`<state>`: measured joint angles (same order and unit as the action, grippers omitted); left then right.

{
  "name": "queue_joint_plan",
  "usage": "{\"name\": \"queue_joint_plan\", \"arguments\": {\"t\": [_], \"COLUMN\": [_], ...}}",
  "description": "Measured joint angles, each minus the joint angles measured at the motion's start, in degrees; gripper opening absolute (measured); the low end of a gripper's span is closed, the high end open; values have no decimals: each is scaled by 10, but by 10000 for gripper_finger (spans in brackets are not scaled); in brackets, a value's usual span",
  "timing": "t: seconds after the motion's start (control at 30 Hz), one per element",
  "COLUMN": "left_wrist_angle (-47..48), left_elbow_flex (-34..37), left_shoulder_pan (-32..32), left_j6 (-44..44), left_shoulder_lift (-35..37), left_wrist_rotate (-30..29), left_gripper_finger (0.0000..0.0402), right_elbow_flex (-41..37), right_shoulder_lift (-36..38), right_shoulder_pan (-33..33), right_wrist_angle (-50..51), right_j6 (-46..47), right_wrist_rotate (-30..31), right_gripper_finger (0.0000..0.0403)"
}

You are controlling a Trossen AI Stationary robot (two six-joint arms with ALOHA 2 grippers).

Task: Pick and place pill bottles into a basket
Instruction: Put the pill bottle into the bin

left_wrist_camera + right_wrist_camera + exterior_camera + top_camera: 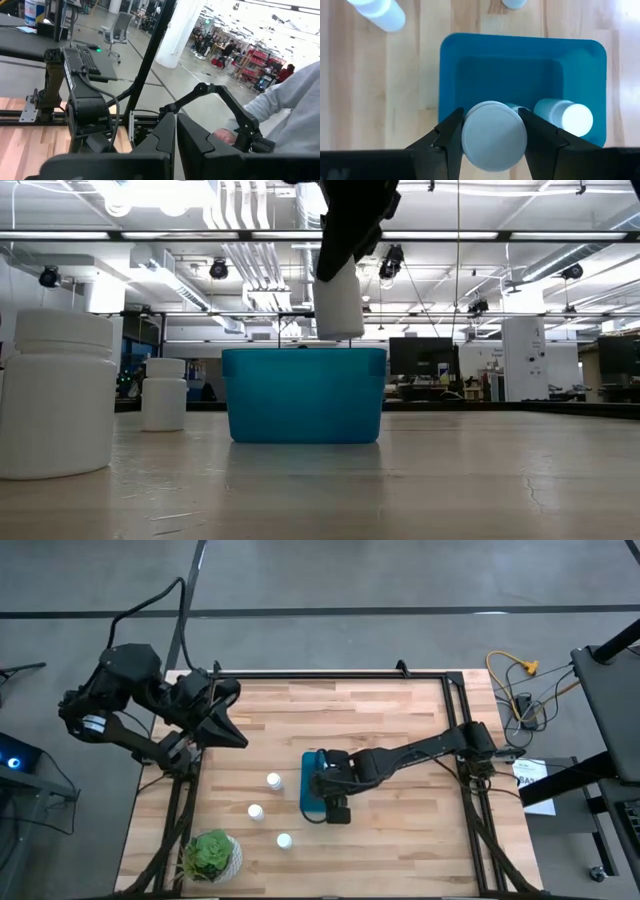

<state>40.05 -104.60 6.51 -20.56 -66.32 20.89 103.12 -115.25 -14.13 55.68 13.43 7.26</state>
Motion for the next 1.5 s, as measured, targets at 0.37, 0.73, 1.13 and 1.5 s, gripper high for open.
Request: {"name": "queue_joint_plan", "arguments": {"t": [0.37, 0.73, 1.13, 1.5], "left_wrist_angle": [0, 0, 0, 0], "left_elbow_flex": [0, 0, 0, 0], "left_shoulder_pan": [0, 0, 0, 0], "left_j6": [4, 14, 14, 14], "left_shoulder_lift": [-1, 0, 1, 0], "left_wrist_rotate": [1, 1, 2, 2], "left_gripper_finger": [0, 0, 0, 0], "right_elbow_flex": [-76, -113, -135, -161], "right_shoulder_lift": [0, 2, 0, 0], "right_shoulder_pan": [0, 4, 4, 4], "right_wrist_angle": [-92, -160, -160, -176], "right_j6": [-7, -2, 1, 12], "right_wrist_rotate": [4, 3, -3, -13], "right_gripper_finger": [149, 149, 149, 150]}}
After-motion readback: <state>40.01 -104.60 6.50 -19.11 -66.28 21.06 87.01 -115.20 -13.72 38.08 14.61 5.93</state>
